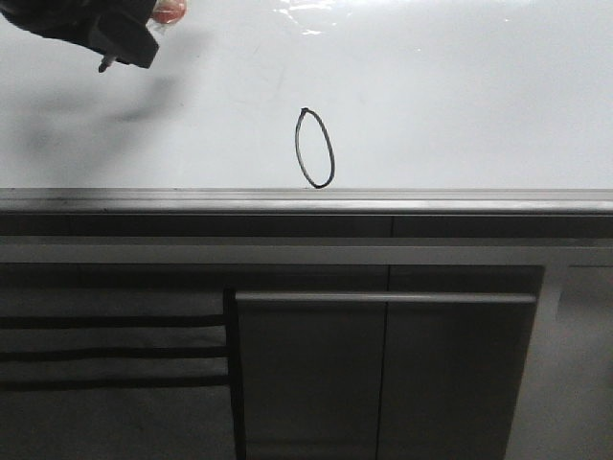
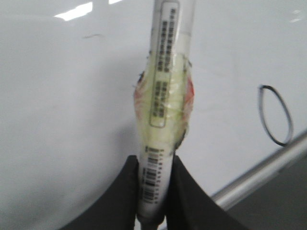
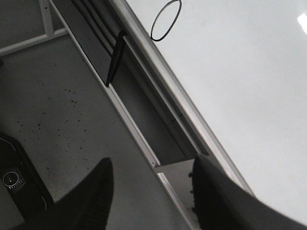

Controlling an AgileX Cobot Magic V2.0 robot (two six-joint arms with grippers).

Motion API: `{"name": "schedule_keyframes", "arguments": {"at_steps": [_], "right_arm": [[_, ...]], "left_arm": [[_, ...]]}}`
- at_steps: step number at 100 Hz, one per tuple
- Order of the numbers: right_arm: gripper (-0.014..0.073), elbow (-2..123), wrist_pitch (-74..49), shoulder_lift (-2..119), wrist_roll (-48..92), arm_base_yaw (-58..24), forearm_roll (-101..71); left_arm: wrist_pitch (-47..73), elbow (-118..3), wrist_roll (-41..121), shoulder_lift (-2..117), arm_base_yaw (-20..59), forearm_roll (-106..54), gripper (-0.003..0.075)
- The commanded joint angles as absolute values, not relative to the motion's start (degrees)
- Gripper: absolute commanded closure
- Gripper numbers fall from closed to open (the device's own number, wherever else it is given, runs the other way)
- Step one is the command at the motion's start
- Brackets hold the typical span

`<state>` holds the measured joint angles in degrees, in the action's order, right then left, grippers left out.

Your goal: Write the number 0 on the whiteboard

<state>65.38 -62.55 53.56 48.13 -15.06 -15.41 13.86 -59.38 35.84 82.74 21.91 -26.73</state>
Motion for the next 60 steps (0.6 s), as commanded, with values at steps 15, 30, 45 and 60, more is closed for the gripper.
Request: {"name": "schedule_keyframes", "arguments": {"at_steps": [15,30,45,60], "right_arm": [[0.0261,64.5,-59.0,53.2,47.8,-14.6,-16.7],[0.0261,62.2,-58.9,53.2,47.8,-14.6,-16.7],[0.0262,61.4,-58.6,53.2,47.8,-14.6,-16.7],[0.0262,61.4,-58.4,53.2,47.8,-14.6,-16.7]], "left_arm": [[4.1,-60.7,35.0,86.2,18.8,-30.6,0.0741],[4.2,-60.7,35.0,86.7,18.7,-30.6,0.0740],[5.4,-60.7,35.0,87.0,18.7,-30.6,0.0738],[6.8,-60.7,35.0,87.0,18.7,-30.6,0.0658]]}}
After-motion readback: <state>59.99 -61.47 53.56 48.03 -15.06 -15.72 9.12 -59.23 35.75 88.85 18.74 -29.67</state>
